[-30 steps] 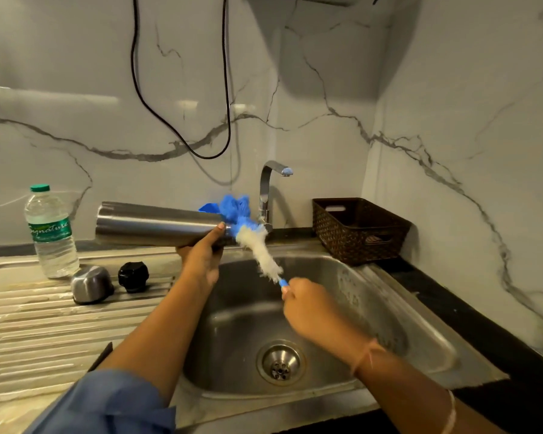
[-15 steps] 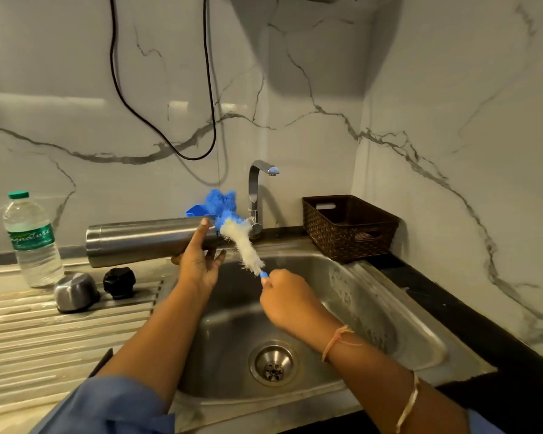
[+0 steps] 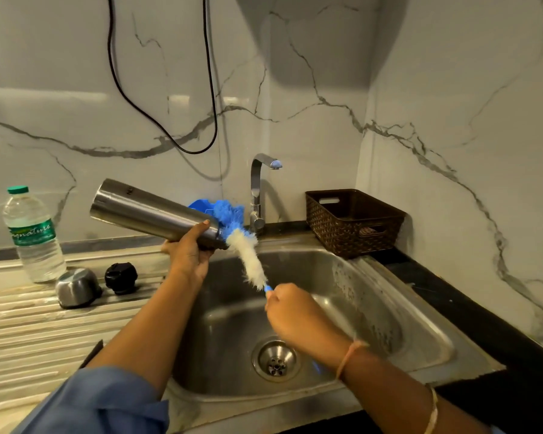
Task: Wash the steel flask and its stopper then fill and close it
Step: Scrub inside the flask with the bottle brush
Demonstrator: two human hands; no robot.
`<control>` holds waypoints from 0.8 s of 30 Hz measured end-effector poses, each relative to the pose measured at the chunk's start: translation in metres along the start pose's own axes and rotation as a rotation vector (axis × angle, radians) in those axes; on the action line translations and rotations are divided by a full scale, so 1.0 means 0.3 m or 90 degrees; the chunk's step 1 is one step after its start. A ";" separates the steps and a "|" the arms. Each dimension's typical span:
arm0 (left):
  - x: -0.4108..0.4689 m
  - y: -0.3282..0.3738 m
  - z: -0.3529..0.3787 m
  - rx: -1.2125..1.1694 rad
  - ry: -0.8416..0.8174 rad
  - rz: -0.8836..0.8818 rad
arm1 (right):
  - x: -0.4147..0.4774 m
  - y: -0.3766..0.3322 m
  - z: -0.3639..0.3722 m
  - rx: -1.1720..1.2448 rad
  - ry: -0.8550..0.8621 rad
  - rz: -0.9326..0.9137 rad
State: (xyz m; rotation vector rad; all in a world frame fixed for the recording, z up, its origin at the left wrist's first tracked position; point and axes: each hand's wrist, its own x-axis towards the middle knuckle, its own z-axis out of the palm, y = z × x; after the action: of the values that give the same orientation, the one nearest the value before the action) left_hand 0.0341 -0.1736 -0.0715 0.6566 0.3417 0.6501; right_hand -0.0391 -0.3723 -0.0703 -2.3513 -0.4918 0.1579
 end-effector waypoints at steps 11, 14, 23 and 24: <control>-0.024 0.002 -0.015 0.046 -0.018 0.011 | 0.035 0.006 0.058 0.078 -0.032 0.003; 0.006 0.025 -0.009 0.013 0.016 0.014 | -0.042 0.024 0.103 0.050 -0.043 -0.013; -0.027 -0.022 0.010 0.013 -0.054 -0.015 | 0.010 -0.019 0.027 0.246 -0.058 0.106; -0.019 -0.021 0.013 0.011 -0.040 -0.014 | -0.010 -0.017 0.057 0.219 -0.066 0.092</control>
State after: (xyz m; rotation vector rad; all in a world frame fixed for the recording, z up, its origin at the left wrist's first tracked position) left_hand 0.0343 -0.1829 -0.0722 0.6876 0.2963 0.6047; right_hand -0.0475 -0.3593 -0.0794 -2.0462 -0.3141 0.4012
